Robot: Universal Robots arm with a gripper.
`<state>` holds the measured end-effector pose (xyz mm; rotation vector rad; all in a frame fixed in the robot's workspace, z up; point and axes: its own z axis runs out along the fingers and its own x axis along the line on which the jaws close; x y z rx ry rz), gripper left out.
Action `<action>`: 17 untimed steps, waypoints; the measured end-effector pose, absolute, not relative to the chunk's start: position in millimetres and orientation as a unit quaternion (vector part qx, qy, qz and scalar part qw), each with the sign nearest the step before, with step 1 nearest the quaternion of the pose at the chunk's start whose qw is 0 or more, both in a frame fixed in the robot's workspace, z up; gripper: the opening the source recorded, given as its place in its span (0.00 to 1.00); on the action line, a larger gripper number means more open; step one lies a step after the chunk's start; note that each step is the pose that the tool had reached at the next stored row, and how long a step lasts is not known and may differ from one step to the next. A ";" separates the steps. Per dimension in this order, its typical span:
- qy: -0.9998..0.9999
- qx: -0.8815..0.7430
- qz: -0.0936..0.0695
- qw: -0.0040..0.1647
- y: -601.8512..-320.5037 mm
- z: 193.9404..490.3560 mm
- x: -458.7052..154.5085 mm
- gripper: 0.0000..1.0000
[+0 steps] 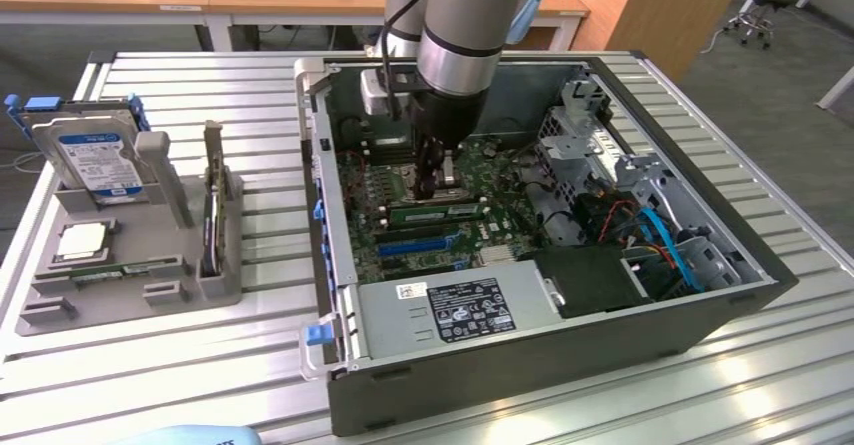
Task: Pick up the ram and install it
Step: 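Press down the ram until it locks into place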
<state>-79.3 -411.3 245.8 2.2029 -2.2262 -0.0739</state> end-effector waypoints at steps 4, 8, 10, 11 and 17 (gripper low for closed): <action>-0.711 0.703 -0.024 0.004 -411.3 244.7 -79.3 0.10; -0.711 0.703 -0.024 0.005 -411.8 242.6 -79.3 0.10; -0.711 0.703 -0.024 0.004 -411.9 242.1 -79.3 0.10; -0.711 0.703 -0.024 0.004 -411.9 242.0 -79.3 0.10; -0.711 0.703 -0.024 0.004 -413.7 241.9 -79.3 0.10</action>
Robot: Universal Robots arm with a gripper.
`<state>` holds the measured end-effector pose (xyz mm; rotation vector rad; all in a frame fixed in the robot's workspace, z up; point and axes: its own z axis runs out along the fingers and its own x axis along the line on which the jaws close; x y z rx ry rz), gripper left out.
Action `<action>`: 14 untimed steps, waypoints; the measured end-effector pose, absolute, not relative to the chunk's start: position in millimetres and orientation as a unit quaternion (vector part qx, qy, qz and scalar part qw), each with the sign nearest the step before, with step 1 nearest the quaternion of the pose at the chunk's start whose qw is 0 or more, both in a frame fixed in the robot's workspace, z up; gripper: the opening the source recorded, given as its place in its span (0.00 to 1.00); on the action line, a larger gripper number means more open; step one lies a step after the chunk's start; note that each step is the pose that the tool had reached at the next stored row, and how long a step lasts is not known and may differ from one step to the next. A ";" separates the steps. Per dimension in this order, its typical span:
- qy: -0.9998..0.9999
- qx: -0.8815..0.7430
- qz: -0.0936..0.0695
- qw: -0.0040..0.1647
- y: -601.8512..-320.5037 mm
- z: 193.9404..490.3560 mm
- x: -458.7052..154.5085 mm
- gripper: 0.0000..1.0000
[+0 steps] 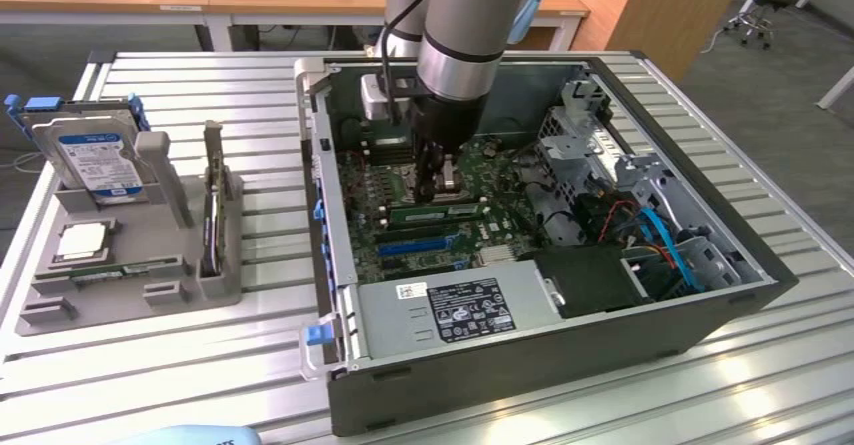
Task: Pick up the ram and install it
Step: 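Press down the ram until it locks into place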
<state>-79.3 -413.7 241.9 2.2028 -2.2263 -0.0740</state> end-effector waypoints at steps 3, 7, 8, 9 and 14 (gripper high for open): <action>-0.711 0.703 -0.024 0.004 -413.8 241.1 -79.3 0.10; -0.711 0.703 -0.024 0.004 -413.8 238.3 -79.3 0.10; -0.711 0.703 -0.024 0.004 -413.8 237.6 -79.3 0.10; -0.711 0.703 -0.024 0.004 -413.8 237.0 -79.3 0.10; -0.711 0.703 -0.024 0.004 -413.8 234.2 -79.3 0.10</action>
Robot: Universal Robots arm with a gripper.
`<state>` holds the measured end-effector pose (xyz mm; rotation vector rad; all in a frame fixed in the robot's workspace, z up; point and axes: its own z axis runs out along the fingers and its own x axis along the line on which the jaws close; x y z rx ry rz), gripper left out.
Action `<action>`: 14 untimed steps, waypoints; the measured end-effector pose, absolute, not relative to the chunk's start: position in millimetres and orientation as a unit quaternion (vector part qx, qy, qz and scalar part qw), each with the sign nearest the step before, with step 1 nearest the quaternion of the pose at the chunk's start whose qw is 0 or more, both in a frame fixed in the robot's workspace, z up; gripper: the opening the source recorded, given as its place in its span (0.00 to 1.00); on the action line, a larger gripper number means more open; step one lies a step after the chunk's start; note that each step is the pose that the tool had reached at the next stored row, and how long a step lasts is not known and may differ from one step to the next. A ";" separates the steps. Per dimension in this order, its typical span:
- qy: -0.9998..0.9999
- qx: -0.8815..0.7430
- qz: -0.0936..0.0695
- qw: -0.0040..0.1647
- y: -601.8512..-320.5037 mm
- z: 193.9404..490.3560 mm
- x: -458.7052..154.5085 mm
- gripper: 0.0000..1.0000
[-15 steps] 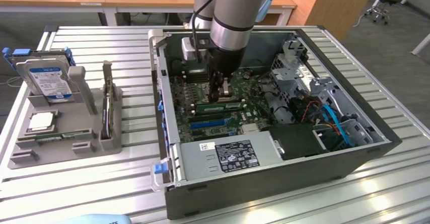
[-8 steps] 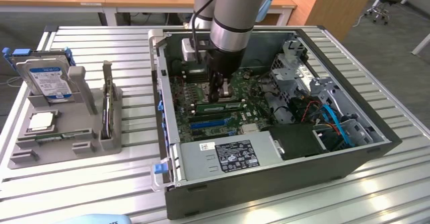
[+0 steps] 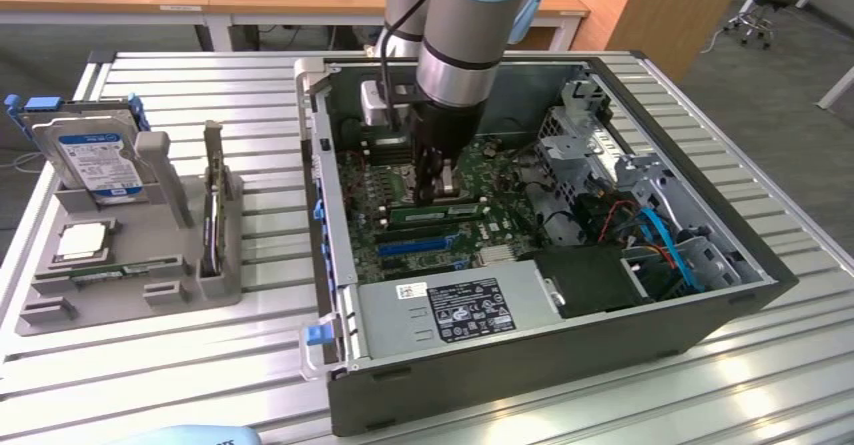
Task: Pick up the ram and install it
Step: 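Press down the ram until it locks into place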
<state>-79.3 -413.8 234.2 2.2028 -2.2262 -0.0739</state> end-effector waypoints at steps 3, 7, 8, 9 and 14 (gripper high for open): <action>-0.711 0.703 -0.024 0.004 -413.8 232.6 -79.3 0.10; -0.711 0.703 -0.024 0.004 -413.8 230.9 -79.3 0.10; -0.711 0.703 -0.024 0.004 -413.8 230.5 -79.3 0.10; -0.711 0.703 -0.024 0.004 -413.8 230.5 -79.3 0.10; -0.711 0.703 -0.024 0.004 -413.8 229.8 -79.2 0.10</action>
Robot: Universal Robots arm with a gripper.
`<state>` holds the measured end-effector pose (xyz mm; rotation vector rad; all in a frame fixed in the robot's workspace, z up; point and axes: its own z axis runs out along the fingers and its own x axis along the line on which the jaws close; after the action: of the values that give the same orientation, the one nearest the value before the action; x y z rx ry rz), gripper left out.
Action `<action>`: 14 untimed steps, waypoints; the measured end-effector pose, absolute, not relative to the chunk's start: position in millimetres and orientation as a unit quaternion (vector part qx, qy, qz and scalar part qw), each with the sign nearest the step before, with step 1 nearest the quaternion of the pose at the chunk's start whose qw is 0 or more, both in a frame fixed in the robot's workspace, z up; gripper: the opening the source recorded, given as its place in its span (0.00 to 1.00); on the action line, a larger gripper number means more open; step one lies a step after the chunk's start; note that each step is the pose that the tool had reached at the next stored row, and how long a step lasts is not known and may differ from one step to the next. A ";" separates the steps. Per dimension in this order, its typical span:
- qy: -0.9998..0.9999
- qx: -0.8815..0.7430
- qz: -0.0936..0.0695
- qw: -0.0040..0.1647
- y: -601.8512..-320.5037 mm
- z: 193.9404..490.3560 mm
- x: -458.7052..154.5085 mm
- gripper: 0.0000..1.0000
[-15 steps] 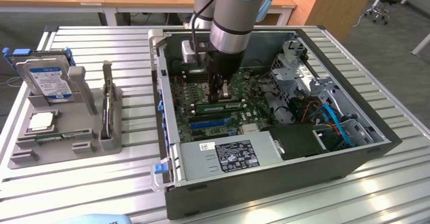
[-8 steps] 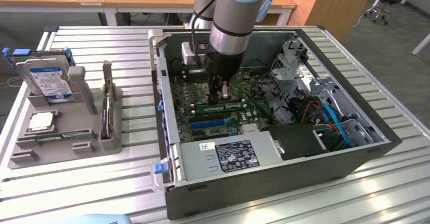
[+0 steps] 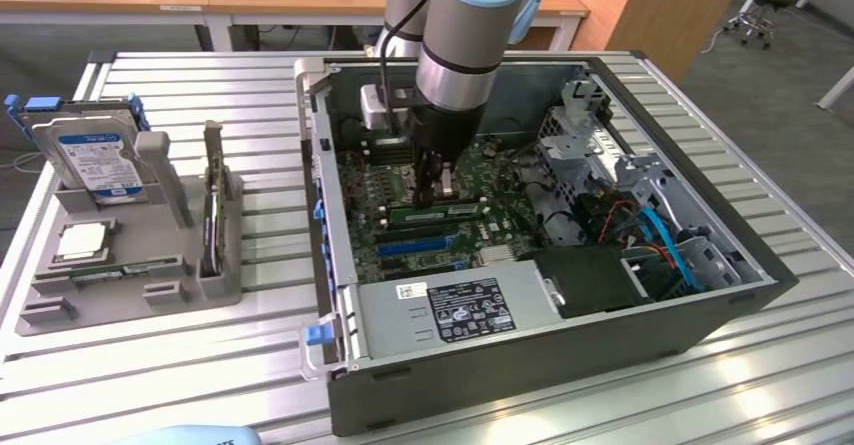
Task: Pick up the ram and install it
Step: 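Press down the ram until it locks into place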
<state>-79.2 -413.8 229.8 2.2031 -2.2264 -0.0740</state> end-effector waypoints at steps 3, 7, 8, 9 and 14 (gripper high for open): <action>-0.711 0.703 -0.024 0.004 -413.8 228.9 -79.3 0.10; -0.711 0.703 -0.024 0.005 -413.8 228.6 -79.3 0.10; -0.711 0.703 -0.024 0.004 -413.8 228.6 -79.3 0.10; -0.711 0.703 -0.024 0.004 -413.8 228.6 -79.3 0.10; -0.711 0.703 -0.024 0.004 -413.8 227.9 -79.3 0.10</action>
<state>-79.3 -413.8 227.9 2.2029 -2.2263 -0.0739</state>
